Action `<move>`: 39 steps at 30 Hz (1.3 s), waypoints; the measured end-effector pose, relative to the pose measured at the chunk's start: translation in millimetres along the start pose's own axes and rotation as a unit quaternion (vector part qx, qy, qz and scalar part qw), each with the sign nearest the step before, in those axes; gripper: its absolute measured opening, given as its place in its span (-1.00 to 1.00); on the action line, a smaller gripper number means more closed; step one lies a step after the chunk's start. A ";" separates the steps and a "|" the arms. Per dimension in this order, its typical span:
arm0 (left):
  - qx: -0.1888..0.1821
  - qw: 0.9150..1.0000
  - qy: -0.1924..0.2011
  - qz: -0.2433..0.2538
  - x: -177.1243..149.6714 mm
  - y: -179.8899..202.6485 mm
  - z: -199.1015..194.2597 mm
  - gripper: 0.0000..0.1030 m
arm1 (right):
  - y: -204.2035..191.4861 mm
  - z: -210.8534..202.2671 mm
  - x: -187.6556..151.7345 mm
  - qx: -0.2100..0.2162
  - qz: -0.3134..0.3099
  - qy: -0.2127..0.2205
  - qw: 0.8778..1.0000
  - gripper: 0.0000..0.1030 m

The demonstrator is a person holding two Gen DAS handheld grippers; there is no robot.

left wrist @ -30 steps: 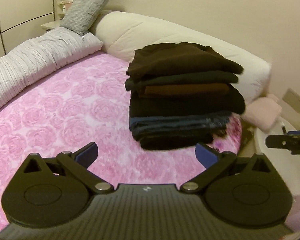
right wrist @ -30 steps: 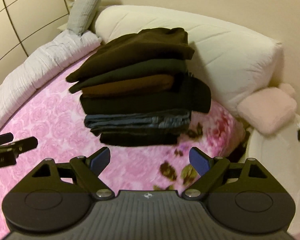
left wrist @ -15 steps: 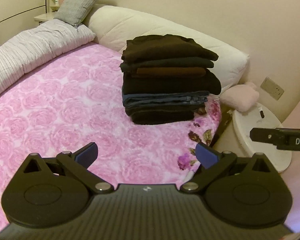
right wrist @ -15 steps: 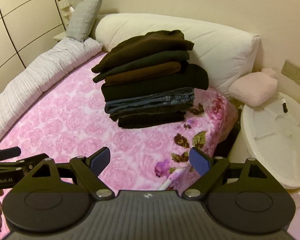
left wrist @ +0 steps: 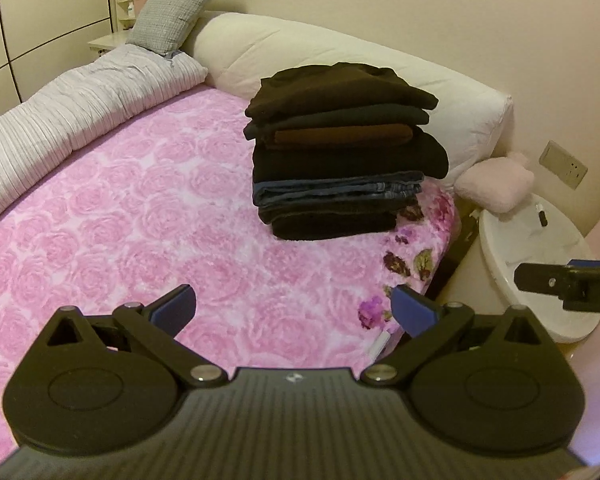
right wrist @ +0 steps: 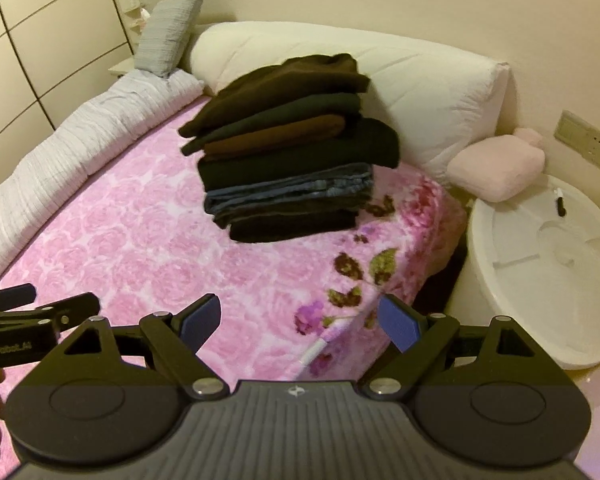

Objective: Fold clothes

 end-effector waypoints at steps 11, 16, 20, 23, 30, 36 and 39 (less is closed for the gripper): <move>0.015 1.000 0.002 0.005 1.1 15.6 -0.2 0.98 | 14.9 -1.7 -0.3 0.002 -0.003 0.008 1.000 0.71; 0.017 1.000 0.004 0.002 2.5 16.4 1.9 0.98 | 15.6 -1.1 3.0 0.005 -0.010 0.012 1.000 0.71; 0.022 1.000 0.004 0.002 2.8 15.6 3.8 0.98 | 14.6 1.3 5.3 0.007 -0.012 0.012 1.000 0.71; 0.023 1.000 0.004 0.004 3.4 14.3 5.5 0.99 | 13.3 3.7 6.7 0.009 -0.013 0.012 1.000 0.71; 0.026 1.000 0.006 0.007 4.8 9.7 16.0 0.99 | 9.6 12.4 8.5 0.008 -0.014 0.009 1.000 0.71; 0.030 0.999 0.001 0.014 5.1 4.9 30.3 0.99 | 5.5 20.7 7.3 0.001 -0.020 0.019 1.000 0.72; 0.027 0.999 0.000 0.017 5.5 4.0 35.6 0.99 | 5.7 25.5 6.7 0.001 -0.018 0.024 1.000 0.72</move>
Point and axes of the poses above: each gripper's, at about its wrist camera, not at the fingertips, and z roughly the way its jaws point, y to its right, x to its top, the point moved 2 cm from there along z, roughly the way its jaws point, and after that the axes turned 1 degree about z, right-handed, at the moved point
